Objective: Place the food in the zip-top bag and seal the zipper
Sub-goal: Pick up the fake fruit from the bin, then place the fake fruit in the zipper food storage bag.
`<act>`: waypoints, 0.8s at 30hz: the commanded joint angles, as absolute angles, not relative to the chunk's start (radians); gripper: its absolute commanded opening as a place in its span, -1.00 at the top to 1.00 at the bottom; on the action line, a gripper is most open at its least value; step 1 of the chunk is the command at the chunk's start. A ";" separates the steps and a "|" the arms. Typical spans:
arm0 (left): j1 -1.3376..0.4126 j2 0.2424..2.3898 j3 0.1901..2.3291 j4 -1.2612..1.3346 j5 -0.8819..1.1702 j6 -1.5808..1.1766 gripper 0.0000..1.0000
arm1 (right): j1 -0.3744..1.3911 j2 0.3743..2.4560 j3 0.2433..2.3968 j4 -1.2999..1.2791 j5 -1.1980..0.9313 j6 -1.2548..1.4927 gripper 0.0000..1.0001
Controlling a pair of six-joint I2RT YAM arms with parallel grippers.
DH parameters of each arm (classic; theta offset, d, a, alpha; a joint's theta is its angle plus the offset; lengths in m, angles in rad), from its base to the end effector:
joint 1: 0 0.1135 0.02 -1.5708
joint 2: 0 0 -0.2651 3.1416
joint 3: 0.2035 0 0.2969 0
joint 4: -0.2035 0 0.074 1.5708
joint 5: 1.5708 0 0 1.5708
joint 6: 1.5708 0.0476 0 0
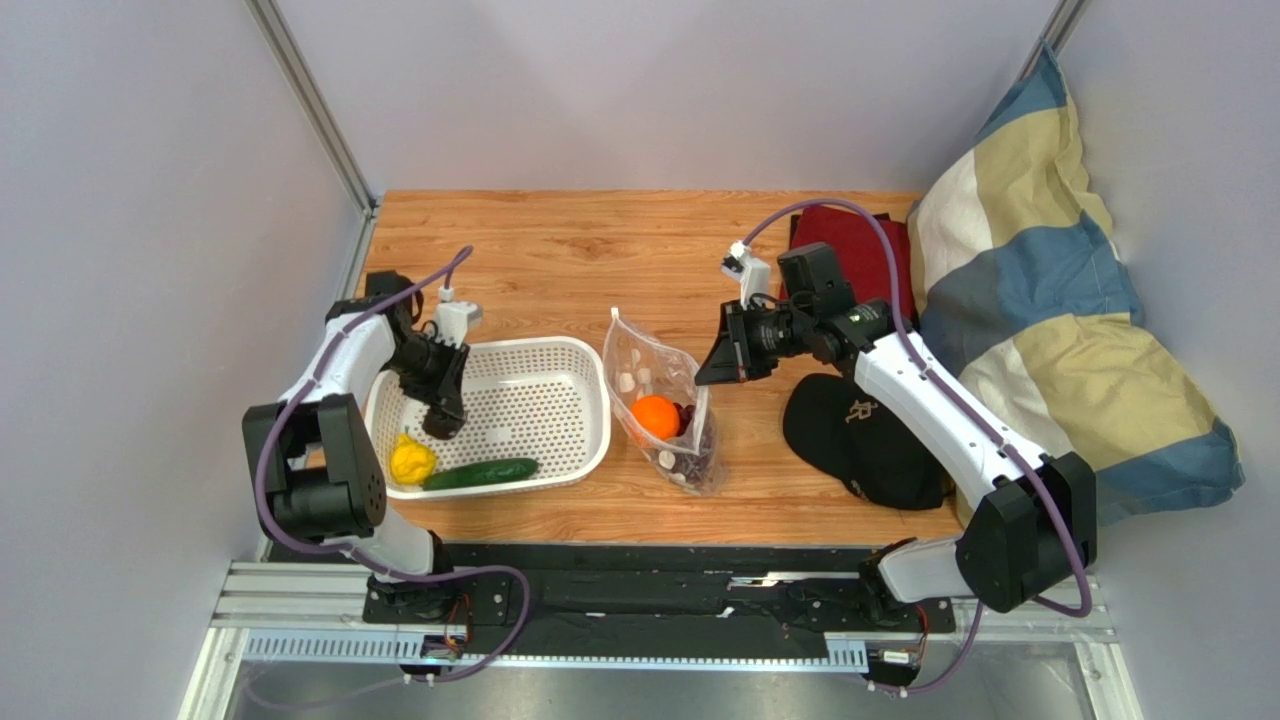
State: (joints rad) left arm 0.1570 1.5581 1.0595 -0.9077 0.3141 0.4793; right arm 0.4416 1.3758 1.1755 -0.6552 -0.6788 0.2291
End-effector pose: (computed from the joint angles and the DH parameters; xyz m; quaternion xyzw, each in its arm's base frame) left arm 0.3186 0.0355 0.1746 0.1706 0.9695 -0.1227 0.1258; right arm 0.2931 0.1716 0.2907 -0.2096 0.8659 0.4031 0.2091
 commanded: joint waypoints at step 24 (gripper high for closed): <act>-0.597 1.562 1.709 -0.899 0.666 0.118 -0.15 | 0.434 1.410 1.264 -0.647 -0.693 0.224 1.00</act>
